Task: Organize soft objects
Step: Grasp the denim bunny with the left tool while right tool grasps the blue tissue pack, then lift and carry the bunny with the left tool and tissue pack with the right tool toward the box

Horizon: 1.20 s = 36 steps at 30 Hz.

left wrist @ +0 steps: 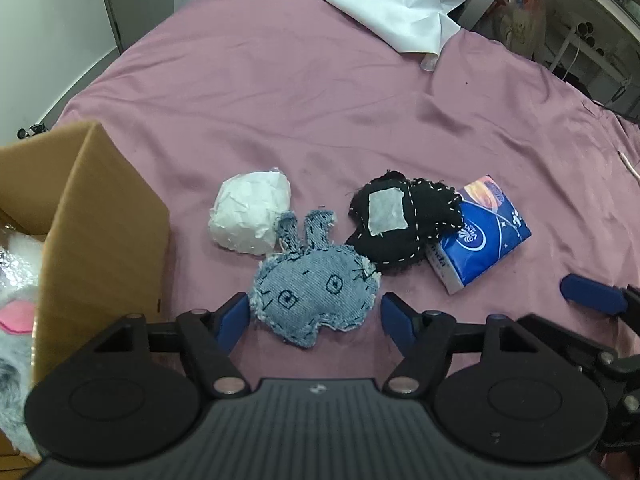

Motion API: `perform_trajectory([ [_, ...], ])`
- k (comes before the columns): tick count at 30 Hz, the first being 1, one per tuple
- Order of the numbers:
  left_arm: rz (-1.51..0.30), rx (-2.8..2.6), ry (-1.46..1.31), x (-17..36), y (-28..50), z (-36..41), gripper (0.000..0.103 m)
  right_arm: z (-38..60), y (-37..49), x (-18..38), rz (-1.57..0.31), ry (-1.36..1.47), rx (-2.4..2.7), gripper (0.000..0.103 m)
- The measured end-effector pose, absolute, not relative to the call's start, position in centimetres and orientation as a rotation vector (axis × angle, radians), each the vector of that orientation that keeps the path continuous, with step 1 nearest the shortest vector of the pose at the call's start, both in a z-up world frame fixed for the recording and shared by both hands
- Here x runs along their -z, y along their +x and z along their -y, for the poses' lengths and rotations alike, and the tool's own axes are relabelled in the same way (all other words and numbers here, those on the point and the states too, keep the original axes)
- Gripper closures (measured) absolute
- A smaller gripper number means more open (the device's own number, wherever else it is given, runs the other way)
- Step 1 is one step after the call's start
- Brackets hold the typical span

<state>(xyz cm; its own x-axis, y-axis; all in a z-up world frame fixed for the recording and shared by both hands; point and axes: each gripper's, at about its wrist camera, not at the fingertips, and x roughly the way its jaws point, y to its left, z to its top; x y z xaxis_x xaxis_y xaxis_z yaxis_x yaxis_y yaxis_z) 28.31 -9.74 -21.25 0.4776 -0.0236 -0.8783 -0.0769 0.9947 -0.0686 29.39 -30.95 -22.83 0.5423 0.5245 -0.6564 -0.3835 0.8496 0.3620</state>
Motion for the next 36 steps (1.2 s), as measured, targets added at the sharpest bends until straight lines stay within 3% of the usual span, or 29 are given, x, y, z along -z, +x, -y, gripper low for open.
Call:
perform_trajectory([
  [2,-1.064,-0.032,-0.107,21.2,28.4,9.5,0.045,30.8,29.7,22.9,-0.838,0.184,-0.542,0.000],
  [8,-1.061,-0.026,-0.130,20.8,28.2,9.3,0.057,29.7,30.1,22.9,-0.834,0.177,-0.553,0.000],
  [19,-1.024,0.002,-0.183,19.4,27.3,8.7,0.060,27.9,31.2,23.1,-0.836,0.113,-0.503,0.003],
  [25,-0.988,0.013,-0.216,18.0,26.6,8.2,0.060,27.0,31.8,23.1,-0.817,0.061,-0.482,0.014],
  [29,-0.965,0.029,-0.221,17.0,26.0,8.1,0.060,26.1,31.3,23.0,-0.817,0.016,-0.478,0.030],
  [36,-0.933,0.059,-0.228,15.5,24.5,8.0,0.060,25.4,29.8,22.1,-0.817,-0.021,-0.466,0.033],
])
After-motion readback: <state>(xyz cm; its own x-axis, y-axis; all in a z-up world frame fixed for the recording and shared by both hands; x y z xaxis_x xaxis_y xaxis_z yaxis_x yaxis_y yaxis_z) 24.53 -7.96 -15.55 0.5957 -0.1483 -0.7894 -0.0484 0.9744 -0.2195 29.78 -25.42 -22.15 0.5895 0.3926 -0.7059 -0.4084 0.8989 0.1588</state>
